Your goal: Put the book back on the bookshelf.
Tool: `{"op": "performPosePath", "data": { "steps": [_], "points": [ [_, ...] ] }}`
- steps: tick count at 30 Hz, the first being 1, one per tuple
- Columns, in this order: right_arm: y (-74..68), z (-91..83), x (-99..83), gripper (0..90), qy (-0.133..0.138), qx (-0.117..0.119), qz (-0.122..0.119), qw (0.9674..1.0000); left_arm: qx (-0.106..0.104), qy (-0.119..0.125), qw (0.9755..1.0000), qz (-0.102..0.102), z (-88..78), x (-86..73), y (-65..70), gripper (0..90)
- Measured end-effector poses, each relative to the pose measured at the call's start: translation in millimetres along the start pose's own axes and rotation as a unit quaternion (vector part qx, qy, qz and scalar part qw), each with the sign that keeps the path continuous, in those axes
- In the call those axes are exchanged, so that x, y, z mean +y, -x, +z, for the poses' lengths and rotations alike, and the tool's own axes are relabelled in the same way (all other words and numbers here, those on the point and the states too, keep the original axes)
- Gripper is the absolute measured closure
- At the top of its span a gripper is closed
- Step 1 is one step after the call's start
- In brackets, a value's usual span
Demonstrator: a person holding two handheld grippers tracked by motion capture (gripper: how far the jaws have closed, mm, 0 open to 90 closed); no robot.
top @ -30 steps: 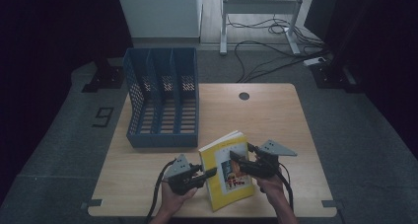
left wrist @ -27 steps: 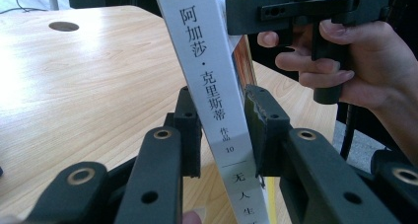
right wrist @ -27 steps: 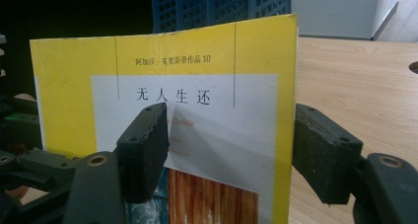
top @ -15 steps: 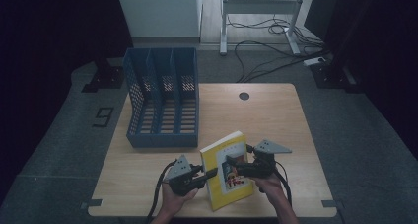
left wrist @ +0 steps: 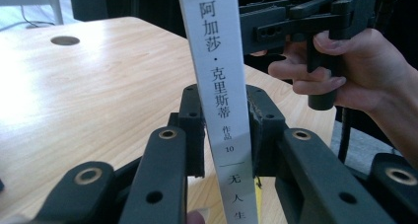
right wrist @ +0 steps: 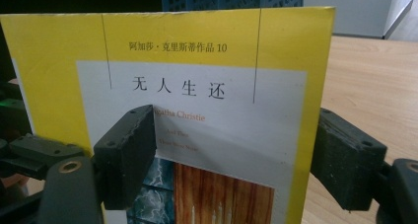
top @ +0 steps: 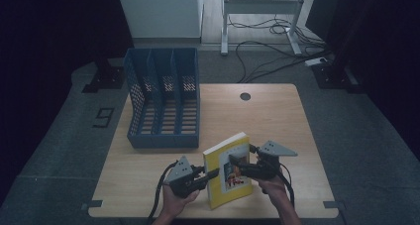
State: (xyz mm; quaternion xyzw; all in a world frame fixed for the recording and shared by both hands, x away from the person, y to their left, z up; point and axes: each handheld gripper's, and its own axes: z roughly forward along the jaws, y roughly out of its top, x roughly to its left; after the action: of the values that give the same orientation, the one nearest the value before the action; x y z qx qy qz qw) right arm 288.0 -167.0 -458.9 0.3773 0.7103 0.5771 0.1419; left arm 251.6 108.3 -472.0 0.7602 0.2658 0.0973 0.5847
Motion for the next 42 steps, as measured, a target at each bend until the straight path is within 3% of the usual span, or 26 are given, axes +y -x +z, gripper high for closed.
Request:
{"op": "performPosePath", "data": {
  "steps": [9,23,32,42],
  "points": [
    [-12.3,-9.8,8.5,22.4,0.031,0.005,-0.012,0.9994,0.013,0.019,0.9991,0.035,-13.2,11.4,5.8,75.1],
    [-17.8,-7.8,6.9,25.5,0.037,0.003,-0.044,0.9983,-0.002,0.005,0.9999,0.013,-13.5,10.2,-3.3,72.9],
    [-17.6,-9.0,7.1,27.8,0.04,0.017,-0.04,0.9983,-0.023,0.021,0.9995,-0.004,-17.1,13.3,-5.8,68.2],
    [-18.1,-8.4,6.5,28.9,0.039,0.017,-0.039,0.9983,-0.017,0.029,0.9994,-0.002,-13.3,13.1,-3.6,56.5]
  ]
}}
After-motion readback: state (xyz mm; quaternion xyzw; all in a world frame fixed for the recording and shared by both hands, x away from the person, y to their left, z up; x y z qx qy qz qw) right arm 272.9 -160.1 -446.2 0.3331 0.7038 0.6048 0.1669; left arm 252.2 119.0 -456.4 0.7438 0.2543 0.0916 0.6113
